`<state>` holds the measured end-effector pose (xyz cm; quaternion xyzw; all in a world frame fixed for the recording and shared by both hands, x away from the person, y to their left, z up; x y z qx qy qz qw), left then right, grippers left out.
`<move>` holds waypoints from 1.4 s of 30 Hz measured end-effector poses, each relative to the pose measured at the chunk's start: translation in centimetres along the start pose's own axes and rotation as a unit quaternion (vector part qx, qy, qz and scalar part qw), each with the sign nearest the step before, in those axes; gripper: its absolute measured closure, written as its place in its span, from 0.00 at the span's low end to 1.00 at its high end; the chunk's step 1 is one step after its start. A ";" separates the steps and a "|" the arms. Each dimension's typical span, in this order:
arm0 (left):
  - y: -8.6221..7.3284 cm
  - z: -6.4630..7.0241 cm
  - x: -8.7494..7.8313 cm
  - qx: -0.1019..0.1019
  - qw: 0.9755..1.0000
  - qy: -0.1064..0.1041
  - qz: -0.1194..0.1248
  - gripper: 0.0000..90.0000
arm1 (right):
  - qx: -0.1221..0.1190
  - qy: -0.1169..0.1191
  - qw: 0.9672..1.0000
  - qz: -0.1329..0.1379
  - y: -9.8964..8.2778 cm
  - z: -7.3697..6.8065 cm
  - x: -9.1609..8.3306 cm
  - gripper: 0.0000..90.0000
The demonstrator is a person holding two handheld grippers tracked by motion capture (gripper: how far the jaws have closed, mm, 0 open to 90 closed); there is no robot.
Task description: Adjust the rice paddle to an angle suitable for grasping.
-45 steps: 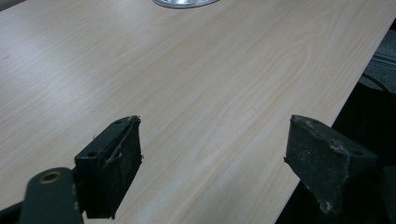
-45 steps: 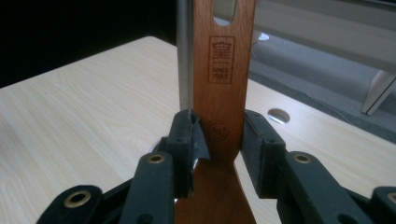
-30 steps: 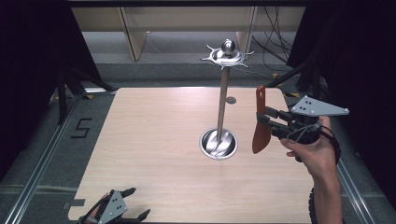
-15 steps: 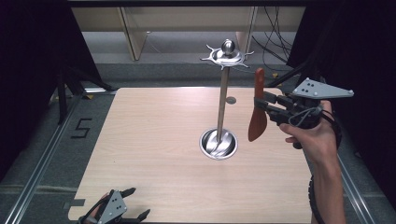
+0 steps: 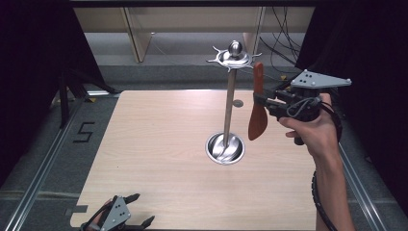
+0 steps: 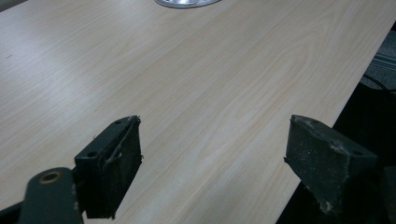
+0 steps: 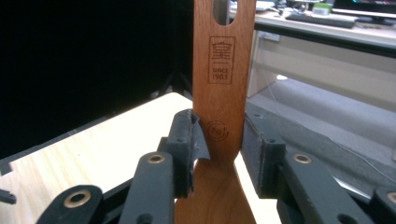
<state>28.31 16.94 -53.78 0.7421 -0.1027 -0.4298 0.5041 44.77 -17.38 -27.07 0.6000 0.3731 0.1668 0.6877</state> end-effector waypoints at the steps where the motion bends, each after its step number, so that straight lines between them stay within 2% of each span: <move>1: 0.0 0.0 0.0 -0.002 1.000 0.000 0.001 0.20 | 0.002 0.000 1.000 -0.002 0.0 0.1 0.1 0.75; 6: 0.0 -0.1 -0.1 0.004 1.000 -0.001 0.001 0.20 | 0.015 0.006 1.000 -0.003 -0.1 0.2 0.8 0.75; 7: 0.0 0.0 0.0 -0.003 1.000 0.000 0.002 0.20 | 0.015 0.006 1.000 -0.003 -0.1 0.2 0.8 0.75; 9: 0.1 -0.1 0.0 0.005 1.000 0.001 0.001 0.20 | 0.008 0.011 1.000 -0.007 -0.1 0.3 1.2 0.75; 11: 0.0 0.0 0.0 -0.001 1.000 0.000 0.001 0.20 | 0.011 0.010 1.000 -0.011 -0.2 0.2 1.3 0.75; 13: 0.0 0.0 0.0 0.000 1.000 0.000 0.000 0.20 | 0.006 0.013 1.000 -0.006 0.0 0.2 1.5 0.75; 15: 0.0 0.0 -0.1 -0.001 1.000 -0.002 -0.002 0.20 | 0.012 0.014 1.000 -0.007 0.0 0.1 1.5 0.75; 16: 0.1 -0.1 -0.1 0.004 1.000 0.001 0.004 0.20 | 0.022 0.018 1.000 -0.007 0.0 0.0 1.7 0.75; 18: 0.1 -0.2 -0.1 0.006 1.000 0.002 0.002 0.20 | 0.019 0.018 1.000 -0.001 0.0 0.1 1.8 0.74; 20: 0.1 -0.1 -0.1 0.005 1.000 0.002 0.002 0.20 | 0.019 0.020 1.000 -0.004 -0.1 0.1 1.8 0.74; 21: 0.0 0.1 -0.1 0.001 1.000 -0.005 -0.003 0.20 | 0.028 0.023 0.999 -0.003 -0.2 0.0 1.8 0.74; 24: 0.0 0.0 -0.1 0.002 1.000 -0.002 0.000 0.20 | 0.023 0.028 0.999 0.004 -0.3 0.2 1.8 0.74; 25: 0.1 0.0 0.0 -0.003 1.000 -0.001 0.003 0.20 | 0.023 0.028 0.999 0.004 -0.3 0.2 1.8 0.74; 26: 0.0 0.0 0.0 -0.002 1.000 0.001 0.002 0.20 | 0.039 0.034 0.999 0.008 -0.4 0.1 1.8 0.73; 27: 0.0 0.0 0.0 -0.002 1.000 0.000 0.002 0.20 | 0.043 0.032 0.999 0.006 -0.5 0.2 1.7 0.73; 29: 0.0 -0.1 0.0 0.005 1.000 0.002 0.002 0.20 | 0.034 0.032 0.999 0.012 -0.4 0.3 1.7 0.72; 31: 0.1 0.0 -0.1 0.002 1.000 0.000 0.005 0.20 | 0.030 0.023 0.999 0.017 -0.5 0.6 1.6 0.65; 33: 0.2 0.0 0.0 -0.002 1.000 0.001 0.010 0.20 | 0.033 0.021 0.999 0.016 -0.6 0.6 1.6 0.64; 34: 0.2 0.0 -0.1 0.000 1.000 0.002 0.009 0.20 | 0.046 0.023 0.998 0.027 -0.8 0.6 1.3 0.60; 35: 0.0 -0.2 -0.2 0.011 1.000 0.003 -0.003 0.20 | 0.046 0.023 0.998 0.027 -0.8 0.6 1.3 0.60; 36: 0.1 -0.1 -0.1 0.002 1.000 0.001 0.004 0.20 | 0.055 0.022 0.998 0.031 -1.2 0.5 1.0 0.58; 37: 0.1 -0.1 -0.1 0.002 1.000 0.001 0.004 0.20 | 0.058 0.024 0.998 0.025 -1.4 0.4 0.8 0.56; 40: 0.1 -0.1 -0.1 0.005 1.000 0.002 0.002 0.20 | 0.038 0.009 0.999 0.021 -2.1 0.9 0.4 0.52; 41: 0.1 -0.1 -0.1 0.005 1.000 0.002 0.002 0.20 | 0.038 0.009 0.999 0.021 -2.1 0.9 0.4 0.52; 42: 0.1 -0.1 -0.1 0.004 1.000 0.002 0.003 0.20 | 0.049 0.011 0.999 0.017 -2.7 0.7 0.0 0.51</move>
Point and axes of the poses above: each handheld gripper's, and its own axes: x roughly forward along the jaws, y roughly out of its top, z roughly to its right, the point moved 9 cm from there along x, roughly forward along the jaws, and after that the axes turned 1 degree about y, right-handed, at the moved point
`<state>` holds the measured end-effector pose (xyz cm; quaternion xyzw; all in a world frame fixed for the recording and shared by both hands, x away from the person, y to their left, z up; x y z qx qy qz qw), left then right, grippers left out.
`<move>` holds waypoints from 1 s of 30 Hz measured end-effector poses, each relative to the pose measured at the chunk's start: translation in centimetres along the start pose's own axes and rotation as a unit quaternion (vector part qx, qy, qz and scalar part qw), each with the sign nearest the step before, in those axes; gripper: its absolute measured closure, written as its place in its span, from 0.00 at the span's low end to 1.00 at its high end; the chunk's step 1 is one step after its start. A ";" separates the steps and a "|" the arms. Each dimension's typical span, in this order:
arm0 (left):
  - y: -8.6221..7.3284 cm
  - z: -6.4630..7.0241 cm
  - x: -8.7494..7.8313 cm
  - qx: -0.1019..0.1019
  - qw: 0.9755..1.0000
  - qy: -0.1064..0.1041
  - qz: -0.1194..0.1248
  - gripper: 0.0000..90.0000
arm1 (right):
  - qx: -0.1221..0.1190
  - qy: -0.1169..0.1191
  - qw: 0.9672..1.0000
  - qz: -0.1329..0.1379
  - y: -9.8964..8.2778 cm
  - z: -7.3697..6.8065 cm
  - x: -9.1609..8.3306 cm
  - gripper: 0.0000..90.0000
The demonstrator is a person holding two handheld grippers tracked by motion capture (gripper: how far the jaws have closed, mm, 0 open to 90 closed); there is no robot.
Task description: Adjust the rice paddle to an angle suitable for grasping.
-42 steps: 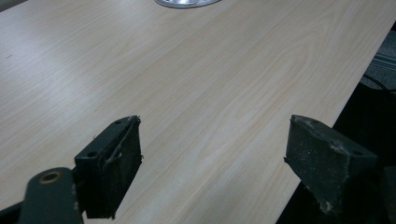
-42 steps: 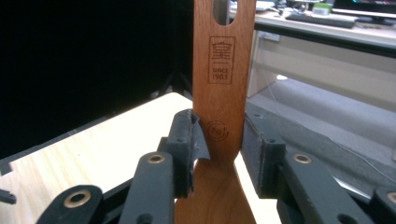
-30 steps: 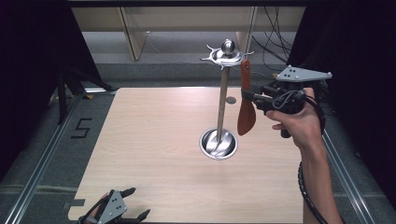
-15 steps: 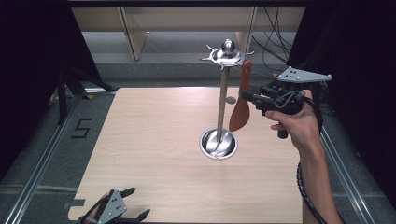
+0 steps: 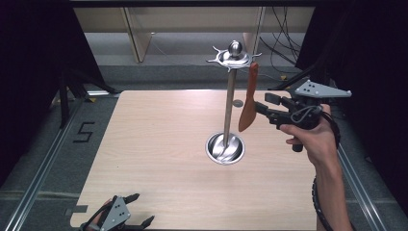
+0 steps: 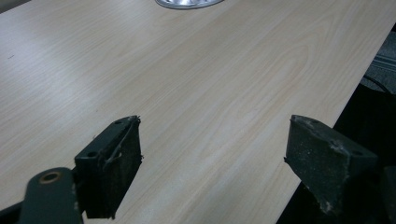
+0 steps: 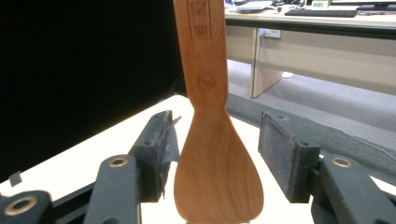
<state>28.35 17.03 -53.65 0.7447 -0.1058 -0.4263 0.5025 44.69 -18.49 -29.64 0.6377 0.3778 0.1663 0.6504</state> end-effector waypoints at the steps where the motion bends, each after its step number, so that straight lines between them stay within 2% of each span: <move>1: 0.0 0.0 0.0 0.000 1.000 0.000 0.000 0.20 | -0.004 0.000 1.000 -0.002 -0.2 0.0 -0.2 0.50; 3: 0.0 -0.1 0.0 0.001 1.000 0.001 -0.001 0.20 | -0.003 -0.001 1.000 0.000 -0.4 -0.1 -0.6 0.49; 4: 0.0 0.1 0.1 -0.008 1.000 -0.001 0.000 0.20 | 0.000 -0.002 1.000 0.006 -0.7 -0.2 -0.9 0.49; 6: 0.0 0.1 0.1 -0.011 1.000 -0.001 0.002 0.20 | -0.006 -0.001 1.000 0.008 -1.1 -0.3 -1.1 0.48; 10: 0.0 0.0 0.0 -0.002 1.000 0.000 0.000 0.20 | -0.019 -0.011 1.000 0.002 -1.8 -0.3 -1.3 0.47; 12: 0.0 0.1 0.1 -0.007 1.000 -0.001 0.002 0.20 | -0.027 -0.028 0.999 -0.006 -2.7 -0.1 -1.4 0.46; 15: -0.1 0.1 0.1 -0.007 1.000 -0.001 0.000 0.20 | -0.039 -0.039 0.998 -0.014 -3.4 0.2 -1.3 0.45; 18: -0.1 0.0 0.1 -0.005 1.000 0.000 0.001 0.20 | -0.023 -0.031 0.999 -0.015 -5.1 0.3 -1.3 0.45; 19: -0.1 0.0 0.1 -0.004 1.000 0.001 0.002 0.20 | -0.023 -0.031 0.999 -0.015 -5.1 0.3 -1.3 0.45; 20: 0.0 0.0 0.2 -0.003 1.000 0.001 0.002 0.20 | -0.014 -0.029 0.999 -0.034 -6.2 0.5 -1.2 0.45; 23: 0.0 0.0 0.1 0.001 1.000 -0.001 -0.002 0.20 | -0.009 -0.026 0.999 -0.032 -6.7 0.7 -1.2 0.45; 24: -0.1 0.0 0.1 0.000 1.000 0.000 -0.003 0.20 | -0.012 -0.022 0.999 -0.045 -7.3 0.7 -1.2 0.45; 27: -0.1 0.0 0.1 0.001 1.000 -0.002 -0.004 0.20 | -0.002 -0.023 0.999 -0.047 -7.6 0.8 -1.3 0.45; 28: -0.1 0.0 0.1 -0.002 1.000 0.002 -0.002 0.20 | -0.014 -0.022 0.999 -0.043 -7.8 1.0 -1.2 0.45; 29: -0.1 0.1 0.1 -0.005 1.000 0.000 0.001 0.20 | -0.014 -0.022 0.999 -0.043 -7.8 1.0 -1.2 0.45; 30: -0.1 0.0 0.0 0.001 1.000 0.000 -0.004 0.20 | -0.002 -0.022 0.999 -0.047 -8.0 0.8 -1.2 0.45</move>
Point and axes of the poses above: each handheld gripper's, and its own axes: x roughly forward along the jaws, y roughly out of its top, z roughly to its right, the point moved 9 cm from there along x, roughly forward along the jaws, and after that the axes turned 1 degree about y, right-handed, at the moved point
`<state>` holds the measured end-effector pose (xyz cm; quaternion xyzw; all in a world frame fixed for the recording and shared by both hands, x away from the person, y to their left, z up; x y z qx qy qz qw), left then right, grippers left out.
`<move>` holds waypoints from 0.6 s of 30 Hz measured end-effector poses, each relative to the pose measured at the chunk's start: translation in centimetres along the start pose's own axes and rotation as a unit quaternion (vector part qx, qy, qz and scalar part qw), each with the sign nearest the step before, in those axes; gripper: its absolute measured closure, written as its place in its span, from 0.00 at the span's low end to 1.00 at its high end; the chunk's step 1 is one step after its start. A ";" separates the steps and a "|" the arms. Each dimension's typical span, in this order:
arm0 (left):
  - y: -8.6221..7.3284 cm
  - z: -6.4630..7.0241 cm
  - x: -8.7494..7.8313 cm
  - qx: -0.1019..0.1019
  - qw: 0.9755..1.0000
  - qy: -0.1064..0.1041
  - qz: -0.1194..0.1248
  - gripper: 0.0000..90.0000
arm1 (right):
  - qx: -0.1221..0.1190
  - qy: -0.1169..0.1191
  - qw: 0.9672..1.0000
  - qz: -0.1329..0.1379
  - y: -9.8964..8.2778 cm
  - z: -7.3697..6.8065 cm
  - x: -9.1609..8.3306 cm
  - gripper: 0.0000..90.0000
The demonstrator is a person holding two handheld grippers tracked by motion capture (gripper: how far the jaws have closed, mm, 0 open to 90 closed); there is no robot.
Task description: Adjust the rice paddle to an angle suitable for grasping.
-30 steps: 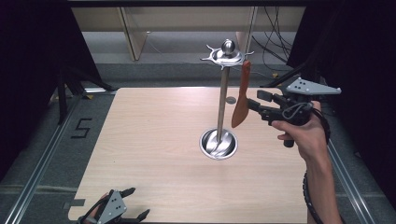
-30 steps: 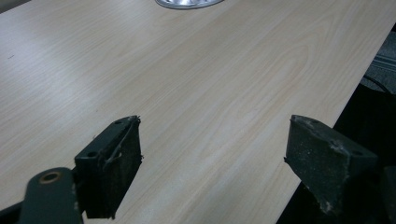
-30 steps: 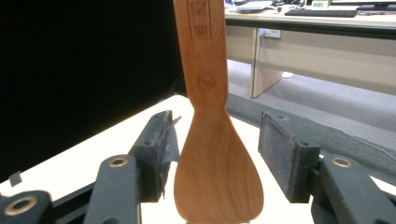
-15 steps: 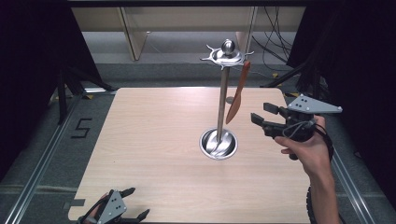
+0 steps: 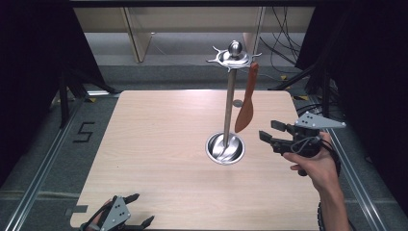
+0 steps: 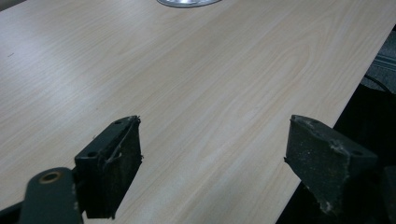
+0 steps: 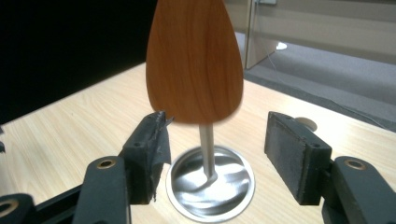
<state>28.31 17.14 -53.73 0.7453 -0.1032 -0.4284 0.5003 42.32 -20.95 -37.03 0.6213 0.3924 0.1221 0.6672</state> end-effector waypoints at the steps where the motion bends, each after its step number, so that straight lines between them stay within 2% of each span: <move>1: 0.0 0.0 0.0 0.000 1.000 0.001 0.002 0.20 | -0.009 0.000 1.000 -0.011 -0.4 0.1 0.1 0.45; 2: 0.2 0.1 0.1 -0.010 1.000 0.000 0.010 0.20 | -0.009 0.000 1.000 -0.011 -0.4 0.1 0.1 0.45; 3: 0.2 0.1 0.0 -0.008 1.000 0.000 0.009 0.20 | -0.007 -0.003 1.000 -0.009 -0.6 0.1 0.3 0.44; 4: 0.2 0.0 0.0 0.004 1.000 -0.002 0.007 0.20 | -0.005 -0.006 1.000 -0.005 -0.6 0.1 0.5 0.44; 5: 0.2 -0.1 0.0 0.005 1.000 0.000 0.008 0.20 | -0.005 -0.001 1.000 -0.021 -1.0 0.0 0.4 0.44; 6: 0.1 -0.1 0.0 0.007 1.000 0.001 0.003 0.20 | -0.016 -0.004 1.000 -0.015 -1.2 0.2 0.8 0.44; 7: 0.1 0.0 0.0 -0.003 1.000 0.001 0.005 0.20 | -0.016 -0.004 1.000 -0.015 -1.2 0.2 0.8 0.44; 8: 0.1 0.0 0.0 -0.002 1.000 0.001 0.004 0.20 | -0.006 -0.005 1.000 -0.018 -1.4 0.1 0.8 0.44; 10: 0.2 -0.1 0.1 0.000 1.000 0.005 0.005 0.20 | -0.006 -0.001 1.000 -0.027 -1.9 0.2 0.9 0.43; 11: 0.2 0.0 0.2 -0.003 1.000 0.003 0.006 0.20 | -0.016 -0.003 0.999 -0.029 -2.0 0.4 0.9 0.43; 12: 0.2 0.0 0.2 -0.002 1.000 0.003 0.005 0.20 | -0.005 -0.001 0.999 -0.040 -2.7 0.3 0.9 0.43; 14: 0.3 0.0 0.3 -0.002 1.000 0.003 0.006 0.20 | -0.003 -0.001 0.999 -0.036 -2.9 0.3 1.0 0.43; 15: 0.2 0.1 0.2 -0.006 1.000 -0.001 -0.002 0.20 | 0.001 -0.001 0.999 -0.047 -3.3 0.4 0.9 0.43; 16: 0.2 0.0 0.2 0.000 1.000 -0.001 -0.001 0.20 | -0.004 -0.004 0.999 -0.042 -3.4 0.5 1.0 0.43; 18: 0.3 0.0 0.3 -0.001 1.000 -0.002 0.005 0.20 | 0.002 -0.006 0.998 -0.057 -4.3 0.9 1.0 0.43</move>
Point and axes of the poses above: each handheld gripper's, and its own axes: x roughly forward along the jaws, y roughly out of its top, z roughly to its right, the point moved 9 cm from there along x, roughly forward along the jaws, and after that the axes turned 1 degree about y, right-handed, at the moved point
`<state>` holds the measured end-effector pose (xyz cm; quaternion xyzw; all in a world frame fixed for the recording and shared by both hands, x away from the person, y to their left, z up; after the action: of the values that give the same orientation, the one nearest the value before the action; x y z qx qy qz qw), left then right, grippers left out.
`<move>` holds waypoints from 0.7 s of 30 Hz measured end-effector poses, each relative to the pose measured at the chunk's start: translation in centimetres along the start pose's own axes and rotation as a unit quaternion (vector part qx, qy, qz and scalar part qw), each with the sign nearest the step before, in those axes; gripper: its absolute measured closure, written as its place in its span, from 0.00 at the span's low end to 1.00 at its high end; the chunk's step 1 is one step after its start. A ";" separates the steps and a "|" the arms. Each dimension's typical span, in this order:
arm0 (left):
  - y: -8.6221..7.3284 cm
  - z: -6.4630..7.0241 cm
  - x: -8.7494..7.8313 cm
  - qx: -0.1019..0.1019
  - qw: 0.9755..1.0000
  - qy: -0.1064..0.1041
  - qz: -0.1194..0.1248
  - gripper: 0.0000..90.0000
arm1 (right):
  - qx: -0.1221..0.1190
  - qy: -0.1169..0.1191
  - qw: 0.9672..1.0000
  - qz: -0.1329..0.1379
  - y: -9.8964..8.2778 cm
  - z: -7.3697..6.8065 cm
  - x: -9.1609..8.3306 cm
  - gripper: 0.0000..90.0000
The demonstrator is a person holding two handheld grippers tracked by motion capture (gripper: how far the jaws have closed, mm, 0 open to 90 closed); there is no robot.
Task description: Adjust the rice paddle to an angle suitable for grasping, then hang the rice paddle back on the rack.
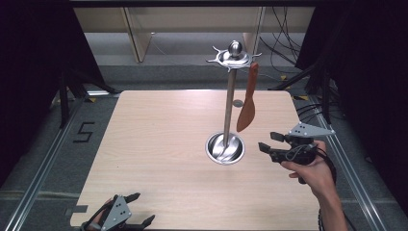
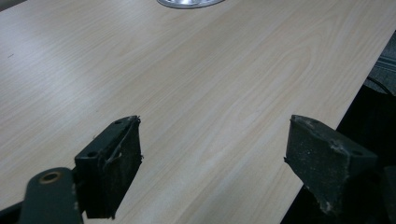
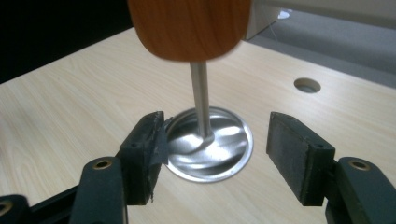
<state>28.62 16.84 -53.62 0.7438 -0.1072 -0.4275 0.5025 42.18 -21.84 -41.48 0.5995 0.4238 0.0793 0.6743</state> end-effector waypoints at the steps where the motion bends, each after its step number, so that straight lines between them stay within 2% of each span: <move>1: 0.0 0.0 0.0 0.000 1.000 0.000 0.000 0.20 | 0.000 0.000 1.000 0.000 0.0 0.0 0.0 0.43; 2: -0.1 0.0 -0.1 -0.005 1.000 0.001 -0.005 0.20 | 0.002 0.002 1.000 0.001 -0.2 0.1 0.2 0.43; 3: -0.1 -0.1 -0.1 -0.002 1.000 0.007 0.002 0.20 | 0.007 -0.002 1.000 0.000 -0.8 0.3 0.5 0.43; 4: 0.0 0.1 -0.1 -0.009 1.000 0.002 0.002 0.20 | 0.007 -0.002 1.000 0.000 -0.8 0.3 0.5 0.43; 5: 0.0 -0.1 -0.3 0.008 1.000 0.001 0.000 0.20 | 0.015 0.001 1.000 -0.010 -1.1 0.1 0.6 0.43; 6: 0.0 0.0 -0.3 -0.002 1.000 0.001 -0.001 0.20 | 0.015 0.001 1.000 -0.015 -1.5 0.1 0.7 0.43; 7: 0.0 0.0 -0.3 -0.002 1.000 0.001 -0.001 0.20 | 0.015 0.001 1.000 -0.015 -1.5 0.1 0.7 0.43; 8: -0.1 0.0 -0.3 0.000 1.000 0.001 -0.001 0.20 | -0.002 -0.003 1.000 -0.016 -1.7 0.3 0.8 0.42; 9: -0.1 0.0 -0.3 0.000 1.000 0.001 -0.001 0.20 | -0.002 -0.003 1.000 -0.016 -1.7 0.3 0.8 0.42; 10: -0.1 0.0 -0.4 0.004 1.000 0.001 -0.002 0.20 | 0.011 0.005 1.000 -0.025 -1.9 -0.2 0.8 0.42; 12: 0.0 0.0 -0.3 -0.003 1.000 0.006 0.002 0.20 | 0.005 0.004 1.000 -0.028 -2.0 -0.2 0.7 0.42; 13: -0.1 0.0 -0.4 0.002 1.000 -0.001 -0.004 0.20 | 0.008 0.007 0.999 -0.031 -2.1 -0.3 0.8 0.42; 14: -0.1 0.0 -0.4 -0.002 1.000 0.000 -0.002 0.20 | 0.014 0.004 0.999 -0.028 -2.2 -0.4 0.9 0.42; 15: 0.0 0.0 -0.3 -0.002 1.000 0.004 0.002 0.20 | -0.009 0.001 1.000 -0.021 -2.1 0.0 1.0 0.42; 16: 0.0 0.0 -0.3 -0.002 1.000 0.005 0.004 0.20 | -0.008 0.003 1.000 -0.027 -2.2 0.0 1.0 0.42; 17: 0.0 -0.1 -0.3 0.001 1.000 0.005 0.003 0.20 | 0.013 0.008 0.999 -0.039 -2.5 -0.4 0.8 0.42; 19: 0.1 0.1 -0.3 0.000 1.000 0.003 0.002 0.20 | -0.009 -0.001 0.999 -0.031 -2.5 0.1 0.9 0.42; 20: 0.1 0.2 -0.3 0.001 1.000 0.000 0.001 0.20 | 0.003 0.003 0.999 -0.039 -2.8 -0.2 0.8 0.42; 21: 0.2 0.3 -0.2 -0.007 1.000 0.001 0.009 0.20 | 0.003 0.003 0.999 -0.039 -2.8 -0.2 0.8 0.42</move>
<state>28.29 16.68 -53.37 0.7397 -0.1104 -0.4231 0.5115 41.44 -21.91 -44.31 0.5846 0.4490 0.0531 0.6737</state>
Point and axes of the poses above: each handheld gripper's, and its own axes: x roughly forward along the jaws, y roughly out of its top, z roughly to its right, the point moved 9 cm from there along x, roughly forward along the jaws, and after that the axes turned 1 degree about y, right-handed, at the moved point
